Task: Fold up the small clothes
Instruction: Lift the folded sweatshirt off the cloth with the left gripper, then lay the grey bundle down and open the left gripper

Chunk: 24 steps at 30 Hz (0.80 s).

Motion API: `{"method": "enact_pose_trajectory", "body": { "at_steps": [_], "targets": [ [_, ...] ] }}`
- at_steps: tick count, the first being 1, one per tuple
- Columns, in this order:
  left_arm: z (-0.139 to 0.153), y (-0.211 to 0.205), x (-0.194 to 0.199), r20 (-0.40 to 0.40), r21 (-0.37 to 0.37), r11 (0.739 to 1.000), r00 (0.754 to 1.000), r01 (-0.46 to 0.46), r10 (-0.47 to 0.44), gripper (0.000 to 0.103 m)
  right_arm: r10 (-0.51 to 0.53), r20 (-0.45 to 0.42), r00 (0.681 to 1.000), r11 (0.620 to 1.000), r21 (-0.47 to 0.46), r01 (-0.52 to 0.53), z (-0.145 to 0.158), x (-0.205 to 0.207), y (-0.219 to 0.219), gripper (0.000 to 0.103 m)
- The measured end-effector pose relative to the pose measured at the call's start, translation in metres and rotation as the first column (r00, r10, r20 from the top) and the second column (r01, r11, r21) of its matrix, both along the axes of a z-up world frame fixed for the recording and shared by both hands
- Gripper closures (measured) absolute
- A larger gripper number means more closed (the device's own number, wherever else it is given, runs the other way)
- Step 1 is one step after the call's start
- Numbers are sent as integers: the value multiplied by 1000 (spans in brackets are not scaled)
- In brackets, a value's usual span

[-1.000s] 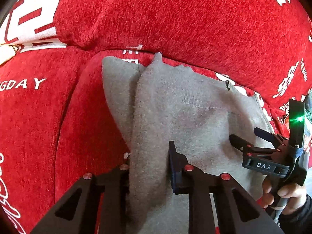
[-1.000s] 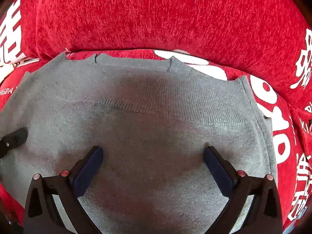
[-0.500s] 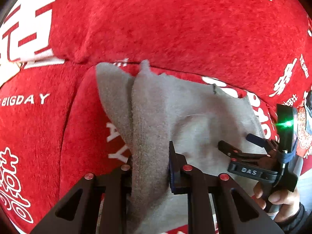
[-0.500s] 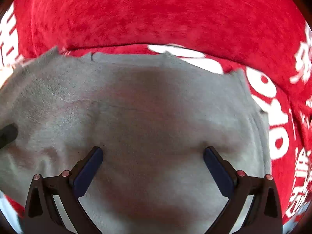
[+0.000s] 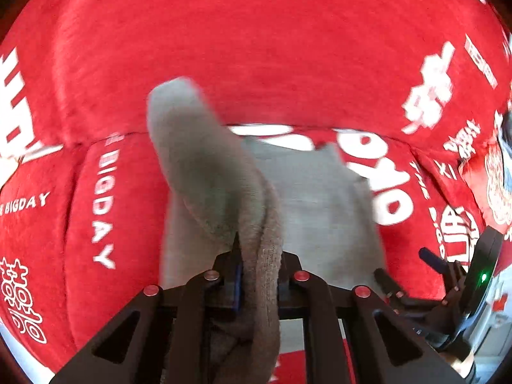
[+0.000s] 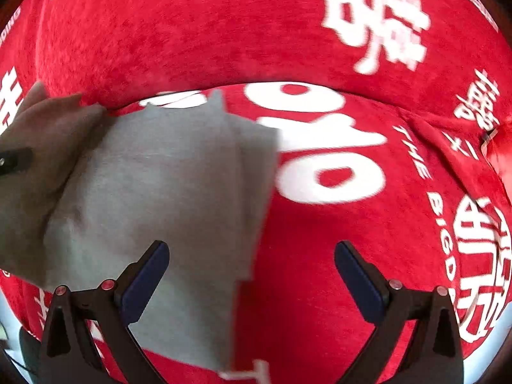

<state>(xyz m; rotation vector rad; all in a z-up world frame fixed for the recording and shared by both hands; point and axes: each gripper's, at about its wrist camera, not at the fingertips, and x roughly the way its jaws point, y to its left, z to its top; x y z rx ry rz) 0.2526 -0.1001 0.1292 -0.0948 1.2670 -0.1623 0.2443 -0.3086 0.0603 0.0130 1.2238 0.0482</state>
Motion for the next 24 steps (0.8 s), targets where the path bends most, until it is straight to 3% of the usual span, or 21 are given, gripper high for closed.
{"method": "enact_pose_trajectory", "body": {
  "at_steps": [3,6,9,11,12,13,14,16,18,21,24],
  "targets": [
    [-8,-59,0,-17,2,998,998,57,-57,90,-28,10,1000,999,19,28,-2,-13,-26,0],
    [-34,-113,0,-50,21,992,991,122,-121,90,-40,9,999,999,35,40,-6,-27,-40,0],
    [-69,-138,0,-121,45,991,985,129,-122,89,-36,0,999,999,41,36,-14,-37,-47,0],
    [-76,-137,-1,-121,32,992,986,120,-115,89,-32,-5,999,999,43,32,-18,-42,-50,0],
    [-73,-134,-2,-112,17,993,987,114,-112,87,-30,-4,1000,998,46,30,-19,-45,-52,0],
    [-70,-131,-2,-120,-12,994,986,113,-113,74,-29,0,1000,998,51,29,-18,-49,-55,0],
    [-67,-128,-1,-137,-59,992,984,108,-115,52,-30,3,1000,998,58,30,-19,-50,-56,0],
    [-57,-119,-1,-152,-128,989,984,74,-93,30,-40,8,999,996,82,39,-18,-53,-61,0],
    [-40,-114,-4,-133,-178,981,986,77,-102,30,-54,22,998,991,121,51,-12,-55,-64,0],
    [-10,-103,-14,-82,-267,951,980,155,-183,30,-57,47,997,972,232,44,1,-57,-68,0],
    [10,-77,-33,4,-260,947,982,186,-191,30,-67,70,995,948,317,41,12,-57,-70,0]
  ]
}}
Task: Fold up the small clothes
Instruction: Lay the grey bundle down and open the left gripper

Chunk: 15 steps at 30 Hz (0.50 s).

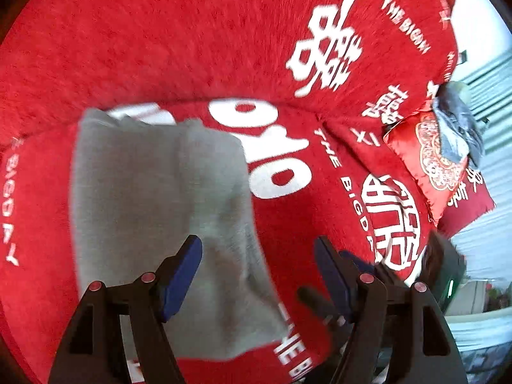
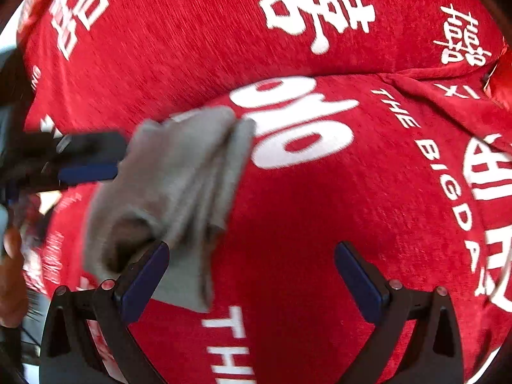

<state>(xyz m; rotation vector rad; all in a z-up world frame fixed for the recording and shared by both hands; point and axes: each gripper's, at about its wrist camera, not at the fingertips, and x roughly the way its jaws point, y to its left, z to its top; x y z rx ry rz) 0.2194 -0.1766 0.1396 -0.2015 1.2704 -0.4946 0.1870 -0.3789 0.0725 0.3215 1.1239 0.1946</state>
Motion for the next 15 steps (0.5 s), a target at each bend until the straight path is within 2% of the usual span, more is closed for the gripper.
{"method": "enact_pose_trajectory", "body": {
  "at_steps": [3,7,10,13,15],
  "targets": [
    [-5,25,-22,84,127,992,996,-16,6,30,4,9,1000,997,82,-5,6,6,2,1],
    [-31,49,-43,67,123,992,997,-34,26,30,68,14,998,970,231,-69,10,22,18,6],
    [-41,47,-54,88,113,992,995,-51,41,30,38,-42,998,973,228,-27,-2,53,22,16],
    [-40,31,-61,130,121,992,991,-26,10,30,23,-97,995,975,220,-1,-19,84,22,17],
    [-40,17,-64,162,157,988,986,3,-29,30,31,-140,990,979,203,-2,-34,104,27,17]
  ]
}}
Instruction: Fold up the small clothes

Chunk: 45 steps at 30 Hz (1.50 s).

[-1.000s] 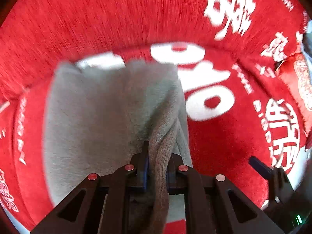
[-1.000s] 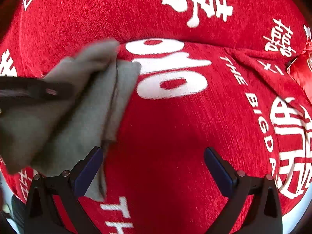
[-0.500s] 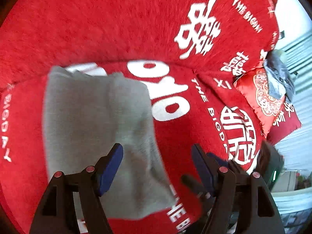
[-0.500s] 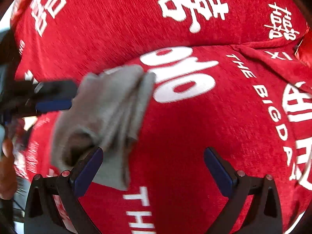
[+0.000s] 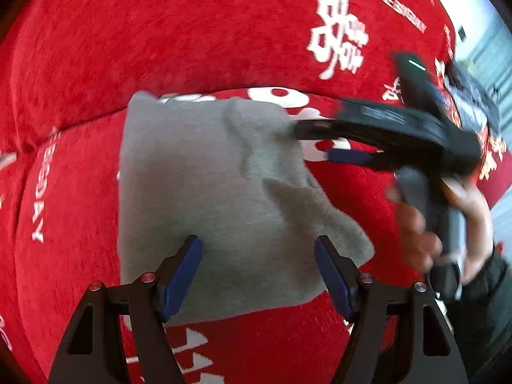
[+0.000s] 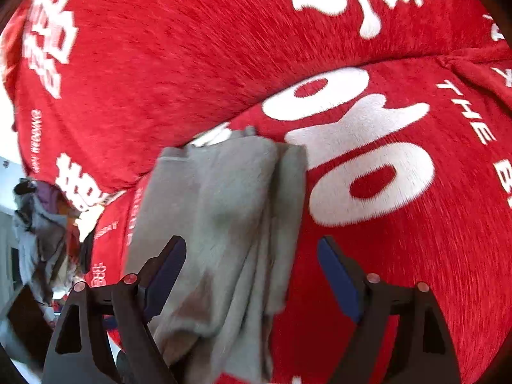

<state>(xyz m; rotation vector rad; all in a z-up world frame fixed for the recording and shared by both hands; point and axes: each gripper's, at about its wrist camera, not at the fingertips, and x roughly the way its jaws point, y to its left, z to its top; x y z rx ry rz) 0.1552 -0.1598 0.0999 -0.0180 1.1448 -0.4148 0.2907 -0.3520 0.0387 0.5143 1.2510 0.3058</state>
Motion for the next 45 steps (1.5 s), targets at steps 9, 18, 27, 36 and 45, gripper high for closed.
{"method": "enact_pose_trajectory", "body": {
  "at_steps": [9,18,27,36,45],
  "targets": [
    [-35,-29,1,-59,16,998,996,66,-65,30,153,27,988,981,-127,-148,-15,34,36,78],
    [-55,-46,-2,-39,76,993,995,91,-88,29,171,88,981,965,-218,-148,-18,43,39,95],
    [-55,-46,-7,-26,90,993,997,78,-76,29,187,108,976,943,-297,-147,-15,58,50,95],
    [10,32,-3,-20,-135,990,999,-39,37,29,113,176,978,974,-213,-75,26,10,7,54],
    [-12,108,13,-7,-30,975,975,-220,220,22,274,175,946,948,-217,-235,32,-98,36,54]
  ]
}}
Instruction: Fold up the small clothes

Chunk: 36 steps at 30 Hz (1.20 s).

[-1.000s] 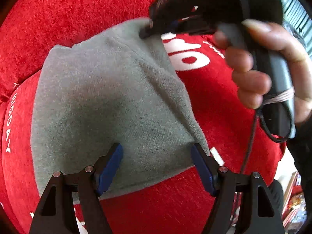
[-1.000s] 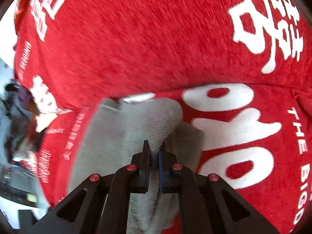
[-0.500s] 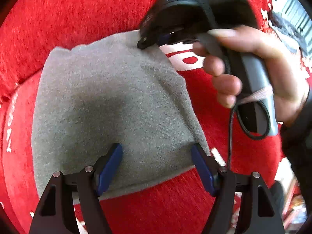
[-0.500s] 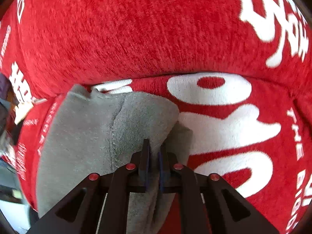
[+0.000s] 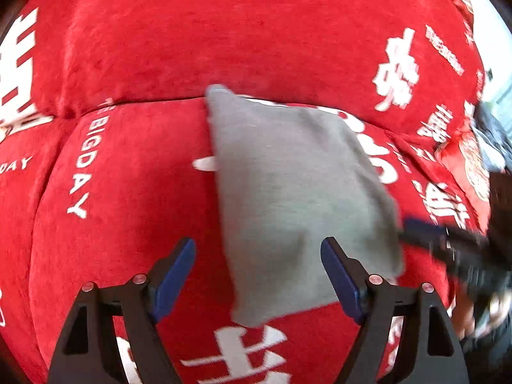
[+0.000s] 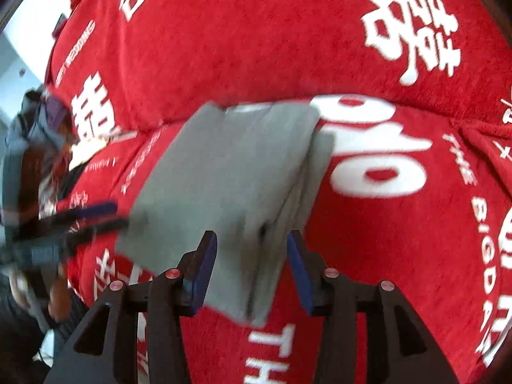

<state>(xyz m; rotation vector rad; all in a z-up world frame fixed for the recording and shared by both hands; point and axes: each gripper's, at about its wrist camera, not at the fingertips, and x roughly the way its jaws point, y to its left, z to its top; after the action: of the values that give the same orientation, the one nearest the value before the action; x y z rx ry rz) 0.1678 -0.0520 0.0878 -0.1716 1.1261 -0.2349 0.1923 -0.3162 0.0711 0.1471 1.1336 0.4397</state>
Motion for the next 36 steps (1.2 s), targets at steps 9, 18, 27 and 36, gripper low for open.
{"method": "enact_pose_trajectory", "body": {
  "at_steps": [9,18,27,36],
  "targets": [
    [-55,17,-11,-116,11,1000,993,-23,24,20,-5,-57,998,997,-76,1,-28,-27,2,93],
    [5,15,-10,1,-56,998,1000,31,-31,20,-54,30,998,996,-69,56,15,-33,-8,56],
    [-22,-2,56,-34,105,993,998,-54,58,20,36,56,998,995,-90,-31,5,18,36,54],
    [-16,13,63,-46,-40,996,996,-75,73,8,17,22,1000,999,-37,-16,1,23,12,50]
  ]
}}
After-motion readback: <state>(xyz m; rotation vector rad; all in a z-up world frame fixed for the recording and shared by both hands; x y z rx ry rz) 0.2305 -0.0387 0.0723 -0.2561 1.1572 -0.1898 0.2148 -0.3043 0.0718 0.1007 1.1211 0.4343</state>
